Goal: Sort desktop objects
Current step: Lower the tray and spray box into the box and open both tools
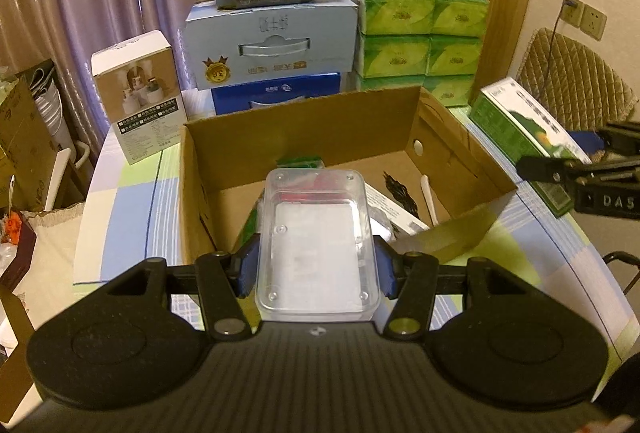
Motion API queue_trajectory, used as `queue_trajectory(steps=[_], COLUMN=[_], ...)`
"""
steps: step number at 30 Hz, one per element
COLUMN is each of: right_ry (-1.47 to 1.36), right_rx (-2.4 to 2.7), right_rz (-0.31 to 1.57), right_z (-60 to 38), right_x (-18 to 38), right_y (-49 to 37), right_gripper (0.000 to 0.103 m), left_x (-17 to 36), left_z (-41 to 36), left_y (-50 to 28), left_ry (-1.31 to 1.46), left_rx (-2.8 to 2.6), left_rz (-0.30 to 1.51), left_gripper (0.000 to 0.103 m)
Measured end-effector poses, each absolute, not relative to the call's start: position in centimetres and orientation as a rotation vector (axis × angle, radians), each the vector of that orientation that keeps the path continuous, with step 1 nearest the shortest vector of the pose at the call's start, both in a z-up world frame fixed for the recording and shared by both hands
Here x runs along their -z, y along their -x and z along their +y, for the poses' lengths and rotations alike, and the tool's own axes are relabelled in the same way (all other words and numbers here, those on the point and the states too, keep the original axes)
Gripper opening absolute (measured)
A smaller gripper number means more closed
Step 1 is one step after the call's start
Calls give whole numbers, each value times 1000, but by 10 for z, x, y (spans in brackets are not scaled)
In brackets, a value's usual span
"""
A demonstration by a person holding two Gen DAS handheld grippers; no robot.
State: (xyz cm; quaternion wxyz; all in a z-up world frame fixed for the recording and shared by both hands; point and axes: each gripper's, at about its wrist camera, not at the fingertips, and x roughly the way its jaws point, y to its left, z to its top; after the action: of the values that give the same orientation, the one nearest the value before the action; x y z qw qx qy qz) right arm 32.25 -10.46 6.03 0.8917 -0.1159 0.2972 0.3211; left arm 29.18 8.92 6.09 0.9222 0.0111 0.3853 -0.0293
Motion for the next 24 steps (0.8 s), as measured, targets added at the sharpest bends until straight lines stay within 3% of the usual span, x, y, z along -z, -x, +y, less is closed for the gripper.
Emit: queue_trajectory(steps=[19,20,21,24], right_ry=[241,243,245,245], right_rx=[-676,-676,-675,-673], right_rz=[636,637,639,645], right_z=[-77,-76,-75,-73], right_x=[-58,-58,-56,-54], right_y=[-363,-364,-365,-368], right_gripper=[53,53,53,53], left_x=[-65,-62,-59,-57], left_z=[130,134,137,145], left_y=[-368,-374,-378,-383], left_ry=[20,37,47,52], left_rx=[31,28,20,-7], left_rz=[817,820,824,810], left_gripper=[53,56,70,74])
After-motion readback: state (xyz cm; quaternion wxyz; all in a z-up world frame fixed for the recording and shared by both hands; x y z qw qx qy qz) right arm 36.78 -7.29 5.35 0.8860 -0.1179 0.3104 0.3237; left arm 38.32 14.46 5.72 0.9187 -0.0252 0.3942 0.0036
